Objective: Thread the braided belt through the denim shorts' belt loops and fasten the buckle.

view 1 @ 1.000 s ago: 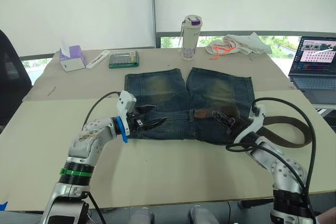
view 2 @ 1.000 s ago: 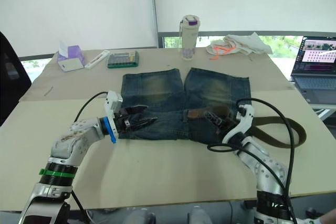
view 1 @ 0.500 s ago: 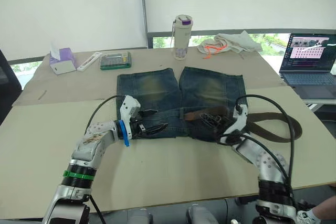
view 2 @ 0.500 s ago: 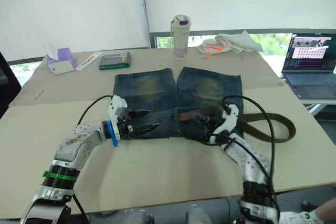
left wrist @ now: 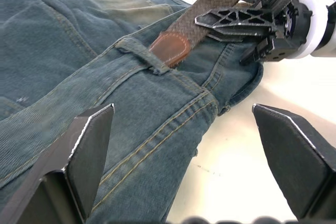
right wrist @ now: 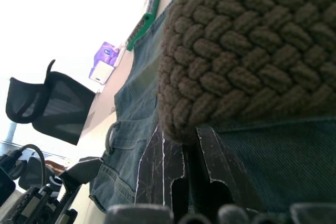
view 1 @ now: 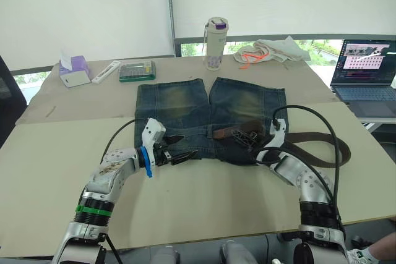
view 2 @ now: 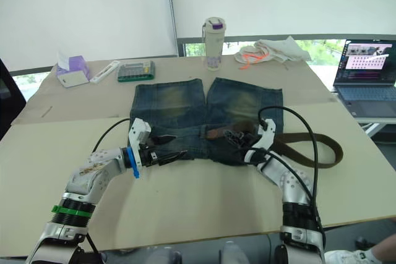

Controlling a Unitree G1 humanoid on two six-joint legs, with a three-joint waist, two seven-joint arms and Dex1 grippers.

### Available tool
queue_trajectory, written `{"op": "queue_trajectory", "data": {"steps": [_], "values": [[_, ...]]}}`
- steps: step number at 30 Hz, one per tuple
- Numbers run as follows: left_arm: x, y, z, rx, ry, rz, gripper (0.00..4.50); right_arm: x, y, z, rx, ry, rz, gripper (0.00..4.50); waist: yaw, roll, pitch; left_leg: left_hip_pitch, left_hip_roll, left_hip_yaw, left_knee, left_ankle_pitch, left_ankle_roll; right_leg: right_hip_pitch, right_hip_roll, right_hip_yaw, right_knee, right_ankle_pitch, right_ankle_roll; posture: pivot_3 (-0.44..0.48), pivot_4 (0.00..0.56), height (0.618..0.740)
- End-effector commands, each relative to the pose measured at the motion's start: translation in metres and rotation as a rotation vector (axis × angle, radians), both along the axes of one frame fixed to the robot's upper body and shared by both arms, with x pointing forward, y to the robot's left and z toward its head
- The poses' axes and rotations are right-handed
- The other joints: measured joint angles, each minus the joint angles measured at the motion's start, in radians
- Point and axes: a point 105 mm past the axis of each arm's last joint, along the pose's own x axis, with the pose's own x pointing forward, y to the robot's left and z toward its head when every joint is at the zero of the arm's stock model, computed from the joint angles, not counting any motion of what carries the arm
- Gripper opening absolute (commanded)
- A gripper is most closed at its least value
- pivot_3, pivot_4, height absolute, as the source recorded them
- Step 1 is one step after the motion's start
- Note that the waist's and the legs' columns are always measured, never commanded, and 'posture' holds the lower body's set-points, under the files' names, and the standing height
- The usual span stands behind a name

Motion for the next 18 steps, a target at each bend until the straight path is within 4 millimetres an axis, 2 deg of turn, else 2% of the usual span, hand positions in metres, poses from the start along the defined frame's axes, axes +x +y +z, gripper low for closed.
{"op": "queue_trajectory", "data": {"steps": [1,8,13,18], "values": [[0.002,0.002,0.008,-0.014,-0.039,0.008,4.47,0.002,-0.005,0.024,0.040,-0.075,-0.004,0.00,0.001,0.000,0.000,0.000,0.000,0.000,0.000,0.000,0.000,0.000,0.000,0.000,0.000,0.000,0.000,0.000,0.150,0.740],[0.003,0.000,0.009,-0.016,-0.042,0.003,4.47,0.007,0.003,0.002,-0.077,-0.048,-0.037,0.00,-0.001,0.000,0.000,0.000,0.000,0.000,0.000,0.000,0.000,0.000,0.000,0.000,0.000,0.000,0.000,0.000,0.150,0.740],[0.003,0.001,0.009,-0.018,-0.042,0.007,4.47,0.002,0.020,0.004,0.028,-0.025,0.032,0.00,-0.004,0.000,0.000,0.000,0.000,0.000,0.000,0.000,0.000,0.000,0.000,0.000,0.000,0.000,0.000,0.000,0.150,0.740],[0.003,0.001,0.010,-0.025,-0.042,0.015,4.47,0.002,0.028,0.006,0.133,0.028,0.061,0.00,-0.007,0.000,0.000,0.001,0.001,-0.001,-0.001,0.000,0.000,0.000,0.001,0.000,0.001,0.000,0.000,0.000,0.150,0.740]]}}
